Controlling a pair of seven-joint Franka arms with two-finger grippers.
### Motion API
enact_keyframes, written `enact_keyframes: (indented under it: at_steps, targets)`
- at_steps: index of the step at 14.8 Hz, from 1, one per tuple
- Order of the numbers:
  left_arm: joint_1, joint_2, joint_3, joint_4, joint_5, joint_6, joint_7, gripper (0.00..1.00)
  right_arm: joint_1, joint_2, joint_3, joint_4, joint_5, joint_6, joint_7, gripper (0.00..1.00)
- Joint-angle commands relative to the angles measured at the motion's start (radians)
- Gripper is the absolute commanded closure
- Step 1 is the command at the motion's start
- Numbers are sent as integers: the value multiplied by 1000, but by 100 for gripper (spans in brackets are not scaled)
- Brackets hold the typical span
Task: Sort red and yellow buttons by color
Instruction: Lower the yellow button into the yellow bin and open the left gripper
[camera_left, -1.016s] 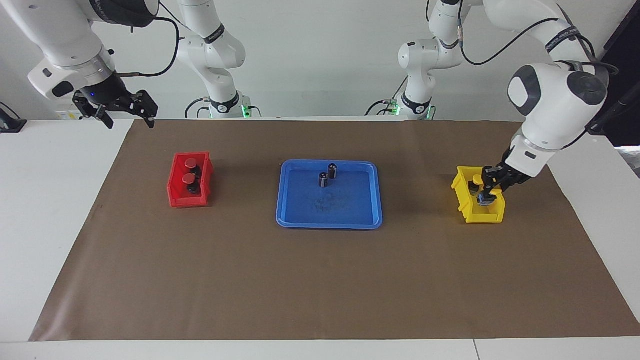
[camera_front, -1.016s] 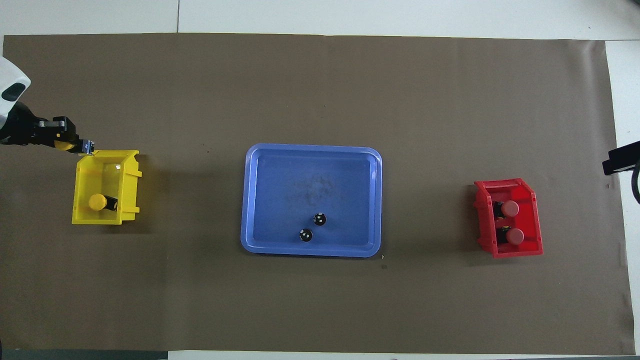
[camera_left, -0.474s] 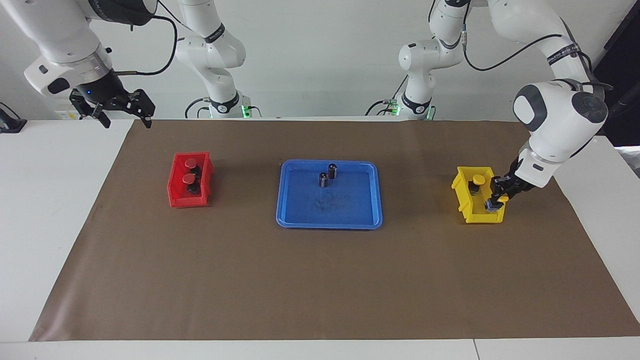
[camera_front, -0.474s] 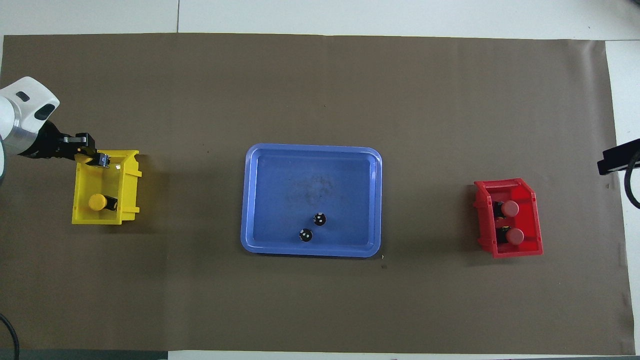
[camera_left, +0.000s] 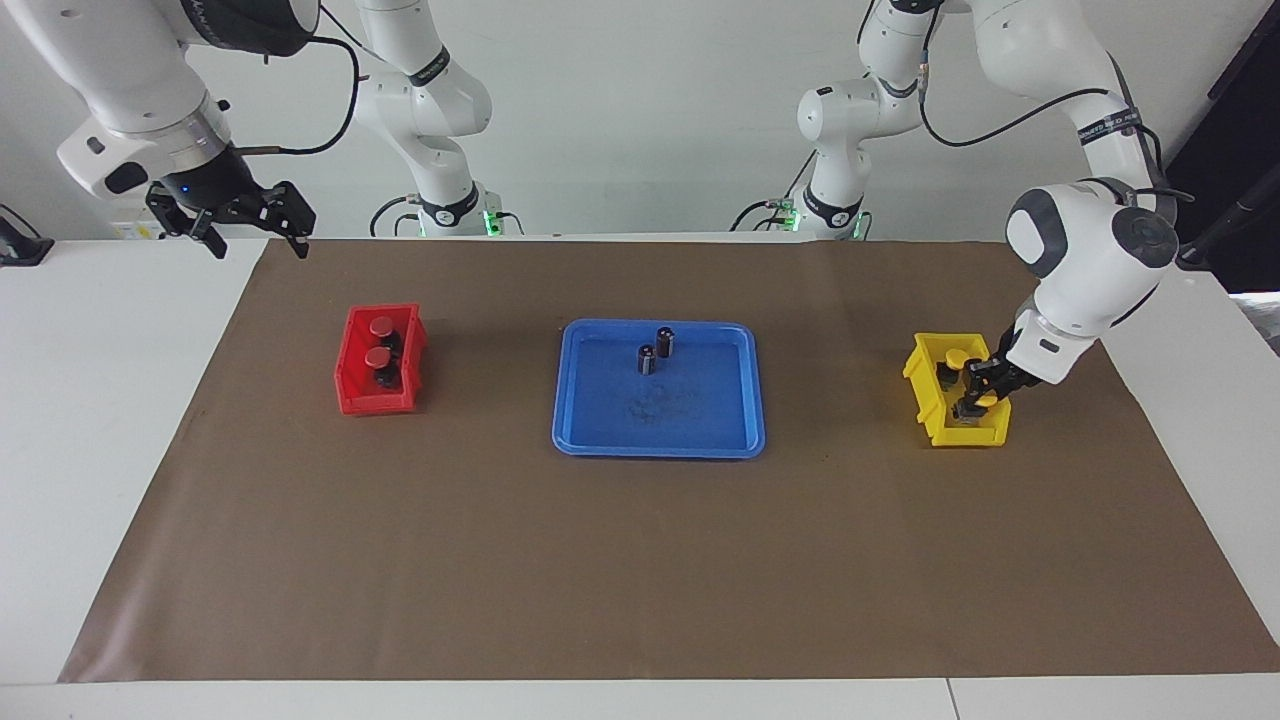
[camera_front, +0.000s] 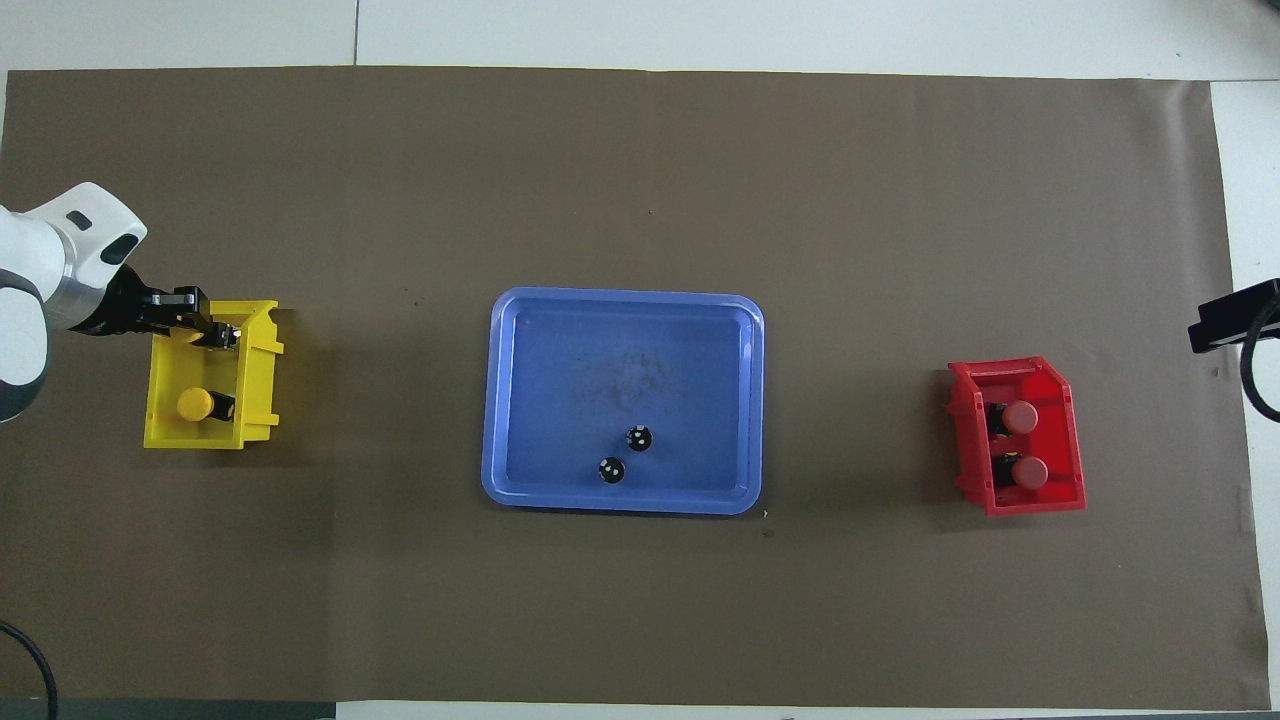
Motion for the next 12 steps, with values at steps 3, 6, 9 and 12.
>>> enact_keyframes:
  at_steps: [3, 6, 9, 12]
  targets:
    - [11, -15, -7, -90, 10, 112, 12, 59, 3, -17, 5, -22, 4, 0, 11, 0]
    - [8, -15, -7, -76, 10, 108, 12, 36, 3, -17, 5, -22, 4, 0, 11, 0]
    - [2, -20, -8, -12, 11, 53, 12, 17, 3, -17, 5, -22, 4, 0, 11, 0]
    - [-9, -27, -14, 108, 11, -83, 36, 0, 3, -17, 5, -22, 4, 0, 11, 0]
